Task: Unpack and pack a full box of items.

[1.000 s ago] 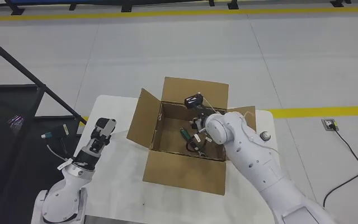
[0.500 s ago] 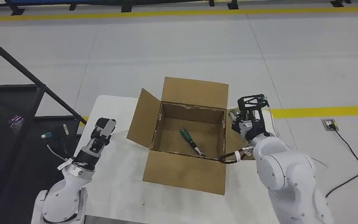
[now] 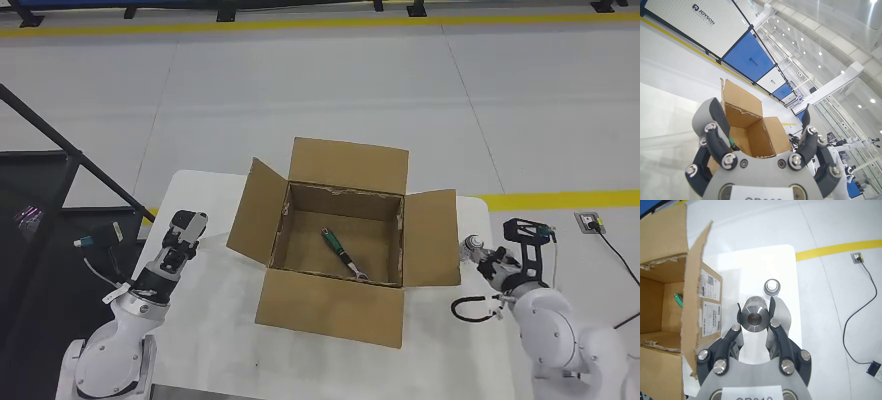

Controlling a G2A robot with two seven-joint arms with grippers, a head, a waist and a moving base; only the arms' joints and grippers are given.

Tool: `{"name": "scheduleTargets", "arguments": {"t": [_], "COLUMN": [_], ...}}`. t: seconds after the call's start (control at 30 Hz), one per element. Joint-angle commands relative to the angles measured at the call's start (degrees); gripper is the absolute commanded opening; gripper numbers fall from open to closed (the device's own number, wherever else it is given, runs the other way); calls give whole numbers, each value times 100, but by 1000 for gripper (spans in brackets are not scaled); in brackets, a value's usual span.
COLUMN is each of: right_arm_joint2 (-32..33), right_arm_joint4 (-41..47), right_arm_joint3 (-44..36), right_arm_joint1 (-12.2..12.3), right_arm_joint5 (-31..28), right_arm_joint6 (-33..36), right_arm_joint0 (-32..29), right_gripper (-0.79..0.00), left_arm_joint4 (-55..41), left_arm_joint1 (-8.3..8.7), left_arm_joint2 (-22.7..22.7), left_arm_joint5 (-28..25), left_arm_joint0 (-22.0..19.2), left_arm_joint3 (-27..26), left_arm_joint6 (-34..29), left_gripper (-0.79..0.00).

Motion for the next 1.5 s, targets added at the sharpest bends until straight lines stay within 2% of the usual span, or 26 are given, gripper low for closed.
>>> {"name": "scheduleTargets", "arguments": {"t": [0.0, 0.2, 0.57, 0.67, 0.77, 0.83, 1.1, 1.2, 1.23, 1.3, 1.33, 1.37, 1.47], "right_arm_joint2": [-15, -111, -340, -386, -421, -435, -438, -286, -236, -167, -162, -174, -386], "right_arm_joint4": [63, 321, 186, 190, 197, 220, 191, 46, -27, -116, -131, -153, -216], "right_arm_joint3": [281, 1038, 1720, 1880, 1953, 1975, 1827, 1336, 1102, 595, 300, 118, -361], "right_arm_joint1": [4, 12, 24, 28, 32, 34, 50, 68, 75, 81, 82, 85, 84], "right_arm_joint5": [-31, -179, 16, 24, 39, 55, 212, 418, 480, 560, 553, 514, 308], "right_arm_joint6": [43, 1, -107, -123, -125, -133, -207, -448, -523, -718, -836, -886, -984], "right_arm_joint0": [-21, 72, 231, 303, 353, 369, 357, 296, 268, 266, 299, 326, 567], "right_gripper": [-785, -785, -785, -613, -486, -453, -409, -394, -348, -308, -77, 0, 0], "left_arm_joint4": [0, 0, 0, 0, 0, 0, 0, 0, 0, 0, 0, 0, 17], "left_arm_joint1": [0, 0, 0, 0, 0, 0, 0, 0, 0, 0, 0, 0, 2], "left_arm_joint2": [0, 0, 0, 0, 0, 0, 0, 0, 0, 0, 0, 0, 2], "left_arm_joint5": [0, 0, 0, 0, 0, 0, 0, 0, 0, 0, 0, 0, 16], "left_arm_joint0": [0, 0, 0, 0, 0, 0, 0, 0, 0, 0, 0, 0, 28], "left_arm_joint3": [0, 0, 0, 0, 0, 0, 0, 0, 0, 0, 0, 0, -18], "left_arm_joint6": [0, 0, 0, 0, 0, 0, 0, 0, 0, 0, 0, 0, 46], "left_gripper": [0, 0, 0, 0, 0, 0, 0, 0, 0, 0, 0, 0, 0]}}
